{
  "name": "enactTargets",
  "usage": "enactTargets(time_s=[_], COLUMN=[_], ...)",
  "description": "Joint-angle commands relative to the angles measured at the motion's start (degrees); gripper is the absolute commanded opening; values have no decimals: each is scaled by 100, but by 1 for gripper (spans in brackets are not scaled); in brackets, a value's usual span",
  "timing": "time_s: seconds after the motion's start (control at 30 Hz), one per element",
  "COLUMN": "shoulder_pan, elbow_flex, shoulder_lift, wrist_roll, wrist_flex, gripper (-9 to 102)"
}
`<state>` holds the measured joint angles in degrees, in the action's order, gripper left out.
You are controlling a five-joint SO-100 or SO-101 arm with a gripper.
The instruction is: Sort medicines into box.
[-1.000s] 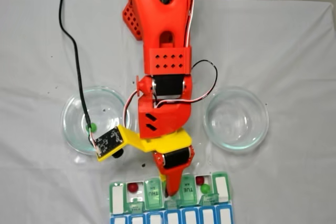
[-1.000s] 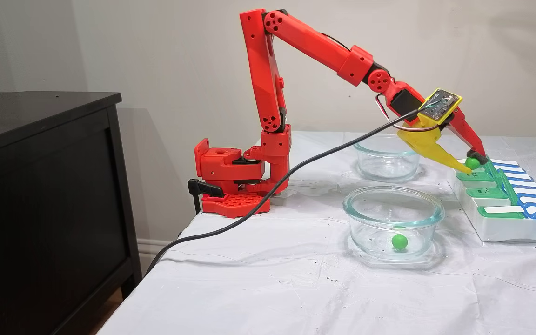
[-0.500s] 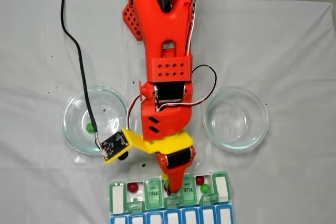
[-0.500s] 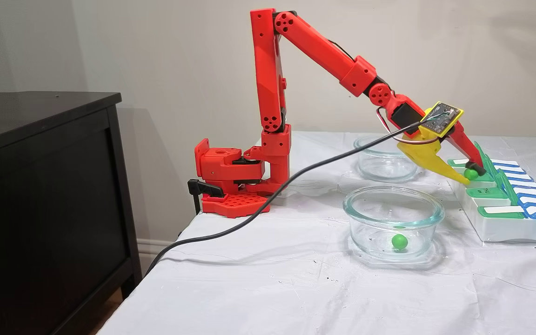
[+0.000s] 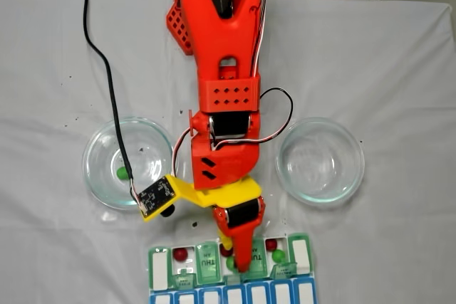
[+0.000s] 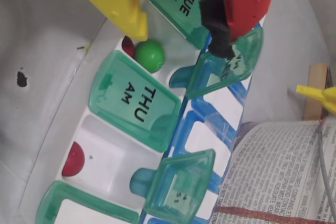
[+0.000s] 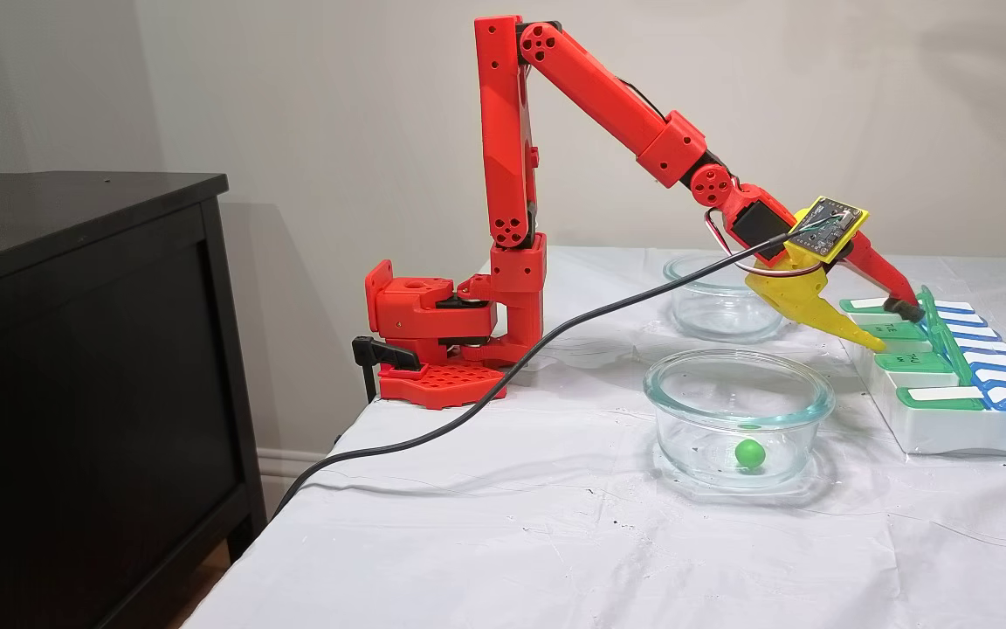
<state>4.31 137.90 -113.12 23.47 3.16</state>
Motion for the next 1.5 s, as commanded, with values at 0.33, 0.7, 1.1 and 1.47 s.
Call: enactTargets(time_s=[0.33,0.7,1.1,1.47], shoulder_pan=[-756,-1934,-2918,-3296], elbow_flex=[-1301,-2988,-1081,-334], shoulder_lift=[-2320,-1538,-2443,-2549], wrist_roll=[272,2188,3366,3621], wrist_flex=[-3480,-6328,-5300,-4843], gripper=[0,0,0,15])
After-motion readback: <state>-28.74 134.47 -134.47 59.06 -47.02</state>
